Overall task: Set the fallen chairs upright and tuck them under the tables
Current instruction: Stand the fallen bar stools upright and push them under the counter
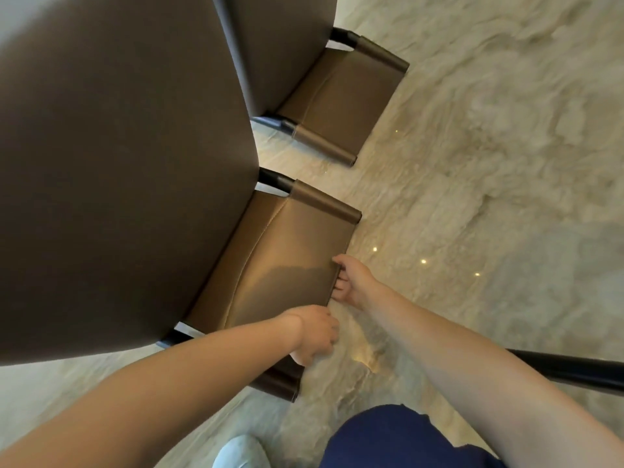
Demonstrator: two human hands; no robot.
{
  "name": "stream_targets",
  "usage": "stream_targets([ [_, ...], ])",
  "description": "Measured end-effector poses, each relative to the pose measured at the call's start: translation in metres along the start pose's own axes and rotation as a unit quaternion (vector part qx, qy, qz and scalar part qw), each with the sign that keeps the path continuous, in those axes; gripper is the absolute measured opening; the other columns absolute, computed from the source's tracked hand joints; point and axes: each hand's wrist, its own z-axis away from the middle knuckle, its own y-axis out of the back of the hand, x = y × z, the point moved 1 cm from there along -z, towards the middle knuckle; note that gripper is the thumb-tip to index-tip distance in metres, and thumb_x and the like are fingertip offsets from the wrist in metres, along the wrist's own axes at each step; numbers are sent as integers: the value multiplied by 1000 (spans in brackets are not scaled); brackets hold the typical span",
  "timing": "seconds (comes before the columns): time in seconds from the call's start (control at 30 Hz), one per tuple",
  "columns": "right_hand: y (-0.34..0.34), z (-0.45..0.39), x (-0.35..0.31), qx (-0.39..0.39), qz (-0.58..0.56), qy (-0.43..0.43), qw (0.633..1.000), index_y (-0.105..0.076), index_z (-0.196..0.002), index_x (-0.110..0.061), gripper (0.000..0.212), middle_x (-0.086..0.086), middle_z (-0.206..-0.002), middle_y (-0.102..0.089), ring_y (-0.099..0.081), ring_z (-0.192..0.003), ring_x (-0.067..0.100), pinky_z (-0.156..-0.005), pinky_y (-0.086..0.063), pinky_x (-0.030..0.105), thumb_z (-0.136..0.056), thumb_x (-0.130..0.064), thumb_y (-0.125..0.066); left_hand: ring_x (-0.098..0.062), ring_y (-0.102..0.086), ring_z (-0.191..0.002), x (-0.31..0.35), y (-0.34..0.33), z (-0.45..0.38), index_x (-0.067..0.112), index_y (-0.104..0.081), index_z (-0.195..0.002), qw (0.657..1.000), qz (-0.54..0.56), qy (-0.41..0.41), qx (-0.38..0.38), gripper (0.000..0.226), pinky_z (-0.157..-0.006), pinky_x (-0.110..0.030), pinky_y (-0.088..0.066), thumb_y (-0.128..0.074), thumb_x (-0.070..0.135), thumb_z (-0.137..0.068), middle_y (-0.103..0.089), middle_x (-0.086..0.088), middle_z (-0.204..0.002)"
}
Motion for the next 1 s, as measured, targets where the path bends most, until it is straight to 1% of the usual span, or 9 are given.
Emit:
stream_targets([
  [0.1,-4,-6,-9,11,32,20,999,-56,-82,-10,13,6,-70,-59,-60,-57,17,-49,-51,28,-94,-14,-58,-21,-44,-122,3,-1,-4,21,-65,-116,1000,-17,16,-11,35,-106,-39,-32,-45,36,-92,-58,3,-124],
  [0.23,-10,-8,-9,9,80,22,997,-58,-96,-7,7,6,-75,-63,-64,-57,16,-43,-53,27,-94,-13,-61,-20,-58,-97,11,-9,-3,23,-72,-100,999,-27,24,-27,33,-99,-35,-35,-45,40,-90,-68,5,-99],
  [0.33,-11,-9,-12,17,110,49,993,-55,-115,-4,24,9,-84,-64,-63,-67,19,-50,-53,34,-93,-13,-62,-18,-56,-93,12,-8,0,23,-72,-97,998,-39,30,-36,32,-98,-33,-34,-44,38,-93,-69,7,-95],
  [0.5,-12,-3,-15,39,140,67,987,-54,-119,6,33,16,-90,-65,-63,-69,21,-50,-56,36,-91,-10,-65,-14,-54,-91,19,-3,7,24,-70,-99,997,-58,36,-45,34,-98,-30,-33,-43,44,-95,-67,8,-96],
  [0.67,-17,13,-24,38,123,53,990,-55,-117,4,28,15,-87,-66,-64,-71,24,-54,-53,40,-92,-4,-62,-15,-53,-85,29,13,22,23,-64,-87,992,-113,42,-28,25,-94,-28,-32,-42,27,-98,-67,7,-97],
  [0.73,-21,23,-27,38,121,41,991,-57,-113,1,23,16,-92,-66,-65,-72,24,-51,-53,39,-91,-5,-63,-16,-49,-79,36,21,39,24,-60,-80,992,-109,57,12,18,-90,-26,-34,-49,22,-95,-66,9,-94],
  [0.8,-25,32,-30,45,126,32,990,-58,-108,-1,18,16,-92,-67,-64,-71,24,-50,-52,41,-92,-4,-62,-16,-53,-87,41,20,52,24,-64,-92,988,-76,100,95,7,-93,-27,-41,-59,23,-87,-65,9,-98],
  [0.9,-32,46,-31,46,122,13,991,-59,-115,0,23,17,-93,-68,-64,-72,27,-48,-52,43,-93,-5,-59,-28,-44,-120,57,24,70,11,-44,-126,920,74,305,232,52,-108,-47,-35,-65,29,-82,-49,-9,-127],
  [1.0,-39,63,-30,36,118,-11,992,-57,-124,2,31,21,-110,-67,-66,-77,29,-52,-51,42,-94,-7,-56,-43,-10,-142,73,43,85,5,-8,-149,772,272,530,223,71,-116,-60,-7,-46,29,-95,-8,-23,-155],
])
